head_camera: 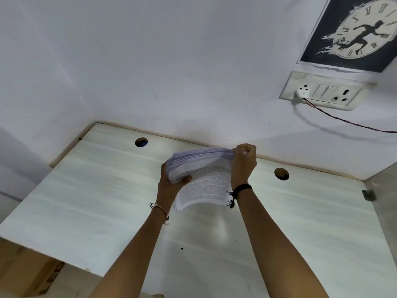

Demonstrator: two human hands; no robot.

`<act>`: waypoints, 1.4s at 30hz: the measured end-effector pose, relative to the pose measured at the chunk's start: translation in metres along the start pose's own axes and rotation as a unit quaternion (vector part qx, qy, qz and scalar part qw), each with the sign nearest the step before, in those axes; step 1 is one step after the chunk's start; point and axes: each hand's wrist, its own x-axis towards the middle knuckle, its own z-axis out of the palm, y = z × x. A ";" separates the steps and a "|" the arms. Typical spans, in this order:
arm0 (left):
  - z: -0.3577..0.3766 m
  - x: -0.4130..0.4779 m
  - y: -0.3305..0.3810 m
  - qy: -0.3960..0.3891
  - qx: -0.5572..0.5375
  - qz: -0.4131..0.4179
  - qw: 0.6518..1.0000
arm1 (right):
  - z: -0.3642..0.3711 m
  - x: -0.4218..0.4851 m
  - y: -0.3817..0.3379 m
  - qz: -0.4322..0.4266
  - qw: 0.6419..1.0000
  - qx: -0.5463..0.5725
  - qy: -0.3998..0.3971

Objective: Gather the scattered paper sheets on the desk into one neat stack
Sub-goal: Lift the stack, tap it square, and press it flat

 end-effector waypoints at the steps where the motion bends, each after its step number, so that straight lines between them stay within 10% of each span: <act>1: 0.002 0.000 0.001 -0.002 -0.002 0.003 1.000 | 0.001 -0.002 -0.001 0.003 1.000 0.026 -0.012; 10: 0.009 0.012 -0.012 0.005 0.056 -0.060 0.997 | -0.046 0.006 0.053 -0.059 0.936 -0.138 -0.319; 14: 0.014 0.011 -0.021 0.025 0.098 -0.064 0.993 | -0.051 0.007 0.074 -0.063 0.920 -0.273 -0.275; 23: 0.016 0.020 0.013 0.060 0.119 0.068 0.989 | -0.042 0.018 0.046 -0.160 0.923 -0.276 -0.217; 29: 0.004 0.011 -0.003 0.003 0.120 0.008 0.993 | -0.065 0.015 0.067 -0.064 0.912 -0.247 -0.321; 42: 0.000 0.022 0.024 -0.021 0.064 0.051 0.996 | -0.046 0.018 0.039 -0.072 0.938 -0.225 -0.252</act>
